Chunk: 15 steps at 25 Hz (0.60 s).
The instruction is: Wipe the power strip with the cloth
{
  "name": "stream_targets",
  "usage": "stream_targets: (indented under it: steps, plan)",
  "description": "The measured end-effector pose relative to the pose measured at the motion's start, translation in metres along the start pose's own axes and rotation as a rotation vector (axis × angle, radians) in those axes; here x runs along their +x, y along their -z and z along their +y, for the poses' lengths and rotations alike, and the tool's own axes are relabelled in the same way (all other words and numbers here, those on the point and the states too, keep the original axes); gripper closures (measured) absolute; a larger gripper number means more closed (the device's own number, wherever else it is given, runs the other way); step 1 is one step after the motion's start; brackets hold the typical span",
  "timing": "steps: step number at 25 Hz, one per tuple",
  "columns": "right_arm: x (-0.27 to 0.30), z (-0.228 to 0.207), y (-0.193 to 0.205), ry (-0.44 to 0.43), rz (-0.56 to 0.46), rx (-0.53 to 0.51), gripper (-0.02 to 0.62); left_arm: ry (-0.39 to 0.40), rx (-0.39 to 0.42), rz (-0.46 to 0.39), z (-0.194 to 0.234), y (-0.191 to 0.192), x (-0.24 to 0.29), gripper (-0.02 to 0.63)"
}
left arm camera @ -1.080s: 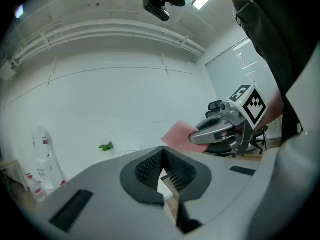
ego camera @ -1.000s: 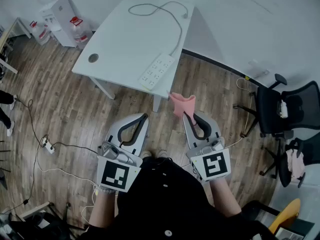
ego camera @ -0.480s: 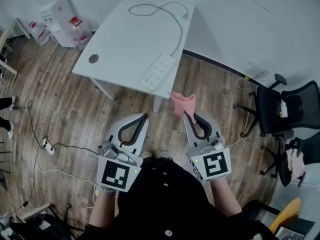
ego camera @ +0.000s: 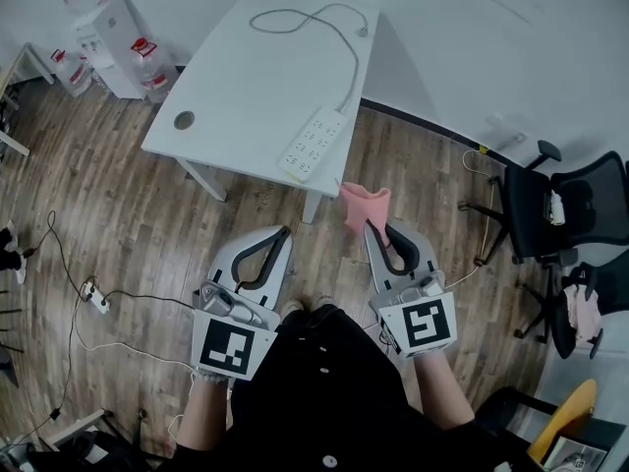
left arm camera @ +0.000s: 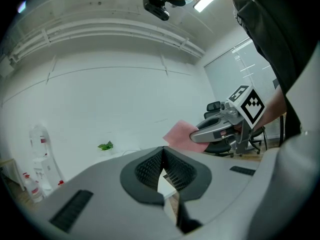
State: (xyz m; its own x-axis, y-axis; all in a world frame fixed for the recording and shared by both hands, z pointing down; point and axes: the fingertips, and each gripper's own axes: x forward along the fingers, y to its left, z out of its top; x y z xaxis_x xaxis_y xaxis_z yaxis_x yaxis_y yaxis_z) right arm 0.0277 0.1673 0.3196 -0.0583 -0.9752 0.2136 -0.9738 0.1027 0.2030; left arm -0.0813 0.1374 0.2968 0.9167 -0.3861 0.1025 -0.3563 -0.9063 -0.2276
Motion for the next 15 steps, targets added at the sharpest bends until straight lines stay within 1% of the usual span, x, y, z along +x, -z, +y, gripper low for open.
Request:
stream_targets:
  steps: [4, 9, 12, 15]
  plan:
    - [0.002, -0.003, 0.000, 0.021, 0.007, -0.004, 0.538, -0.001, 0.004, 0.014, 0.008, 0.005, 0.000, 0.595]
    - [0.013, -0.019, 0.006, 0.019, 0.016, -0.007, 0.538, -0.011, 0.011, 0.024, 0.015, 0.009, 0.014, 0.595]
    - [0.026, -0.033, 0.009, 0.003, 0.007, -0.011, 0.538, -0.024, 0.021, 0.033, 0.019, 0.012, 0.029, 0.595]
    - [0.045, -0.051, 0.012, -0.030, 0.007, -0.018, 0.538, -0.040, 0.024, 0.044, 0.023, 0.012, 0.050, 0.595]
